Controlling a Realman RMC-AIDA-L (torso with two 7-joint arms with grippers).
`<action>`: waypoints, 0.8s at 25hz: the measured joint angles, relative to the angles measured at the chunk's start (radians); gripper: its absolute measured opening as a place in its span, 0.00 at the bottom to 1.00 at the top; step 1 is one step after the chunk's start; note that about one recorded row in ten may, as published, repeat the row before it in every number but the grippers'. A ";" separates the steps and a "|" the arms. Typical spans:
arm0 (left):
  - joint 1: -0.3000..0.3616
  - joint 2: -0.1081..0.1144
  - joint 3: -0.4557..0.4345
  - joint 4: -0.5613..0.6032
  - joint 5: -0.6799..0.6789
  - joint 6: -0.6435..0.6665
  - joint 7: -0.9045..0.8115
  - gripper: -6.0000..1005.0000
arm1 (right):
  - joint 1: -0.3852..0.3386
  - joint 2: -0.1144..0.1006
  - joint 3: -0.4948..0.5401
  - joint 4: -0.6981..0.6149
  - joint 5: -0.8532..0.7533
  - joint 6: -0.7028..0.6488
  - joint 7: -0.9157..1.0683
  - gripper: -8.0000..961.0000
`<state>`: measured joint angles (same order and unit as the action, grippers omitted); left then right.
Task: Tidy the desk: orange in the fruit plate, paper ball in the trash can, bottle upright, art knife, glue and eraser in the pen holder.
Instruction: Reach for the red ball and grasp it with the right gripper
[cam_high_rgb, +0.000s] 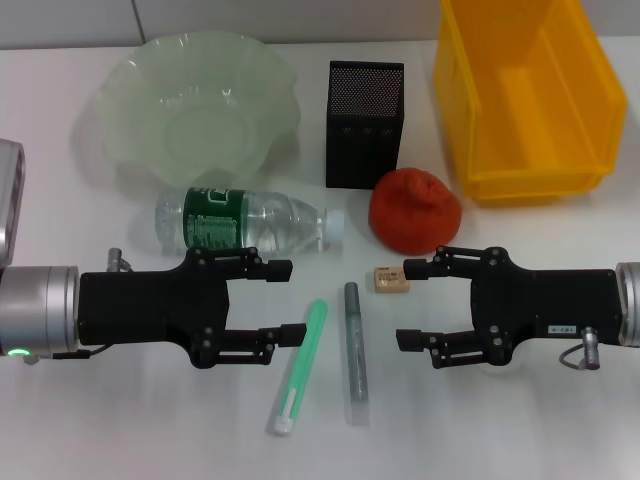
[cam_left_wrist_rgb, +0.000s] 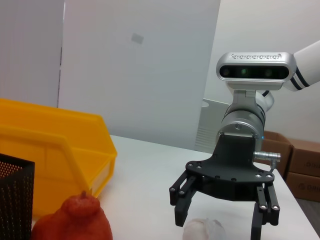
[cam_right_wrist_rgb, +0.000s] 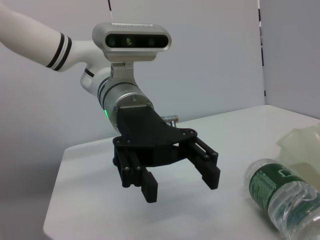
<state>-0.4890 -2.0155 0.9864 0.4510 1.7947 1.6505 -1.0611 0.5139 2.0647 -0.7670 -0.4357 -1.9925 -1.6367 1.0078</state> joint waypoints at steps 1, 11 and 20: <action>0.000 0.000 0.000 0.000 0.000 0.000 0.000 0.72 | 0.001 0.000 0.000 0.000 0.000 0.000 0.000 0.85; -0.002 0.001 0.000 0.000 0.000 0.000 0.000 0.72 | 0.009 0.000 0.000 0.003 0.000 0.000 0.000 0.85; -0.003 0.003 0.000 0.000 0.000 0.000 0.000 0.72 | 0.009 0.000 0.001 0.003 0.000 0.000 0.000 0.85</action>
<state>-0.4924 -2.0129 0.9864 0.4510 1.7947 1.6505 -1.0616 0.5232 2.0647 -0.7659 -0.4324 -1.9925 -1.6368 1.0078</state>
